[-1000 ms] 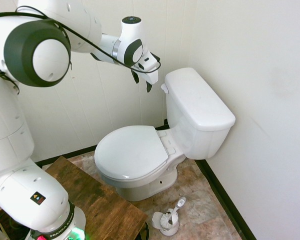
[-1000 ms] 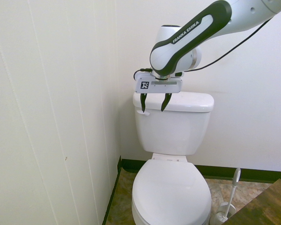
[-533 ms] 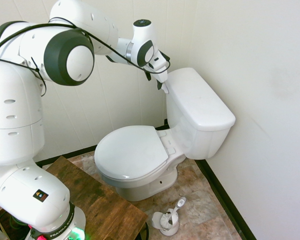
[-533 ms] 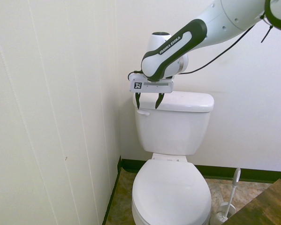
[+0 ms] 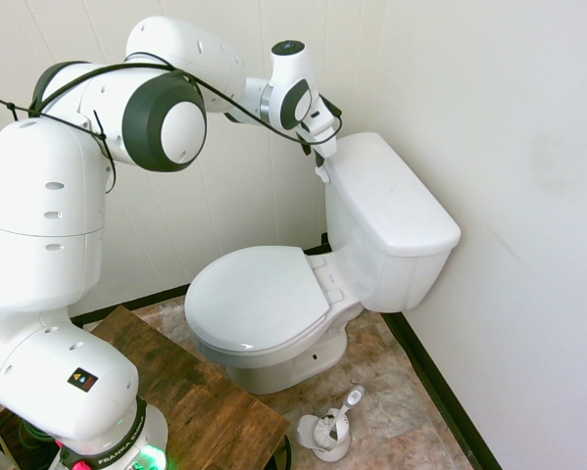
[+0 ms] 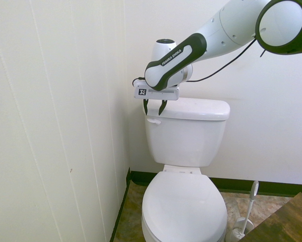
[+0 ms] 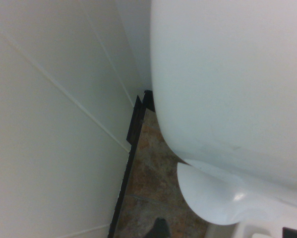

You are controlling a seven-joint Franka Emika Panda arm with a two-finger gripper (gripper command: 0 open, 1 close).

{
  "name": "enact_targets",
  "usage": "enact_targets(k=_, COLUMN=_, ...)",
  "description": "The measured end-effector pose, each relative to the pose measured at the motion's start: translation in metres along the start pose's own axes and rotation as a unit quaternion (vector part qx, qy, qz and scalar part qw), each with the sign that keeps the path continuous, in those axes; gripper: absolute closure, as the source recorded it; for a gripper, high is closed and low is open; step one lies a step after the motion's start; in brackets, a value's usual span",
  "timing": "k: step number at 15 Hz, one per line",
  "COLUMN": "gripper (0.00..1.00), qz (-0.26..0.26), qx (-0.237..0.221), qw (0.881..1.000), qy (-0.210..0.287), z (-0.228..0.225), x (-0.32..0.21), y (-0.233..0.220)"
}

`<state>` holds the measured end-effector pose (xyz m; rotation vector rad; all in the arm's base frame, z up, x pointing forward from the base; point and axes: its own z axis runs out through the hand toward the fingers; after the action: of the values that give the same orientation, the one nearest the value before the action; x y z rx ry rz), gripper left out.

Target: Flush the toilet

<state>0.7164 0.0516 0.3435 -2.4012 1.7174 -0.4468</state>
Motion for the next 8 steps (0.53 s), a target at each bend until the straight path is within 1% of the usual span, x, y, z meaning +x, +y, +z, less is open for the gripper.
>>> enact_targets(k=8, gripper=1.0, qz=0.013, qx=0.0, qw=1.0, qy=0.001, z=0.015, x=0.006, y=-0.006)
